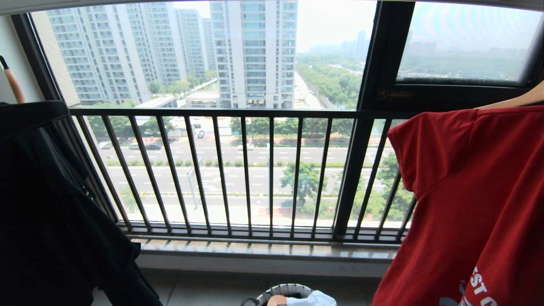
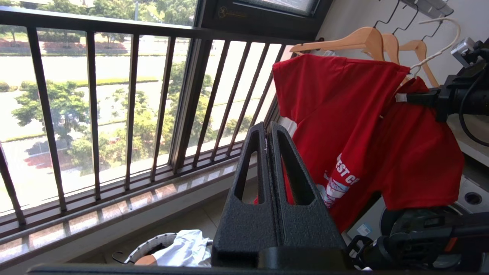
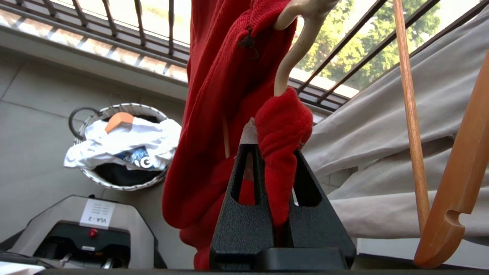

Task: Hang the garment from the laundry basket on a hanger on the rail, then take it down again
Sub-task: Hang the clothes rack on the clothesline

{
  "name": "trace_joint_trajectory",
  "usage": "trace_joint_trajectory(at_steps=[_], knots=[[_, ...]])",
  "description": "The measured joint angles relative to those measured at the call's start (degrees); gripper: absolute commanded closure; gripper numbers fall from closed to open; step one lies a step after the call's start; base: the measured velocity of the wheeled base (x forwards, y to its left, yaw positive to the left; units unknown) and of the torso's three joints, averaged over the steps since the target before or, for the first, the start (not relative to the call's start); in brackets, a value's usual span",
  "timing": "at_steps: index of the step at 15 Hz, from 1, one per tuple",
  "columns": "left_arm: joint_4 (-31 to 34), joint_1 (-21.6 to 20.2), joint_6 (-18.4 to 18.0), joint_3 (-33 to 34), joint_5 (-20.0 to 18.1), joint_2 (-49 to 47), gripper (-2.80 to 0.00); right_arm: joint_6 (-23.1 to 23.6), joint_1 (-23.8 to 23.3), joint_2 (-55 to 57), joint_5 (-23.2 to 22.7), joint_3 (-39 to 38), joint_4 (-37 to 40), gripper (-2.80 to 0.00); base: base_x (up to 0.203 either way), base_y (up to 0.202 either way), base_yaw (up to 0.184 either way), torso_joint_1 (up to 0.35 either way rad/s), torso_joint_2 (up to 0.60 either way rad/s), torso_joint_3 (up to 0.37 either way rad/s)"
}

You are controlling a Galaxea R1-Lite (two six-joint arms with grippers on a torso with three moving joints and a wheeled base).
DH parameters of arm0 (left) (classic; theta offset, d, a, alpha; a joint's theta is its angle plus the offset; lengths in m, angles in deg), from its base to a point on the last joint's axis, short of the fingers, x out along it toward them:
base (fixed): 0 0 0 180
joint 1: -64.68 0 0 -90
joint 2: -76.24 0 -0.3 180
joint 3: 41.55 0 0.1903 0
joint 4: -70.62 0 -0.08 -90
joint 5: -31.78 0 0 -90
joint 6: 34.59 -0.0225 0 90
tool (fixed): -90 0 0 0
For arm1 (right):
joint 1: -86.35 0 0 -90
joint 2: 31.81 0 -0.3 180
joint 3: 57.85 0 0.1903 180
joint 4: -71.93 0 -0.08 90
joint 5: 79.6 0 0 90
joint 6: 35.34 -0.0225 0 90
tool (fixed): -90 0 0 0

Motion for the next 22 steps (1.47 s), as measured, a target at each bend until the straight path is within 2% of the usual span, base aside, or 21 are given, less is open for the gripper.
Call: trace_joint_trajectory(at_steps=[5,10,15,22], knots=[[-0.1,0.0,0.0,0.3,0.0,-0.4,0.0,3.4,0.1,5.2,0.1,8.6,6.4,0.0,0.0,0.0,0.0,0.0,0.0,0.0],[-0.5,0.0,0.0,0.8,0.0,-1.0,0.0,7.6,0.1,13.4,1.3,17.3,6.9,0.0,0.0,0.0,0.0,0.0,0.0,0.0],[-0.7,0.0,-0.1,1.0,0.0,-1.5,0.0,8.5,0.0,22.4,3.7,27.9,6.0,0.0,0.0,0.0,0.0,0.0,0.0,0.0],[-0.7,0.0,-0.1,1.1,0.1,-2.1,0.0,9.6,-1.1,27.6,5.3,29.5,-1.6,0.0,0.0,0.0,0.0,0.0,0.0,0.0]])
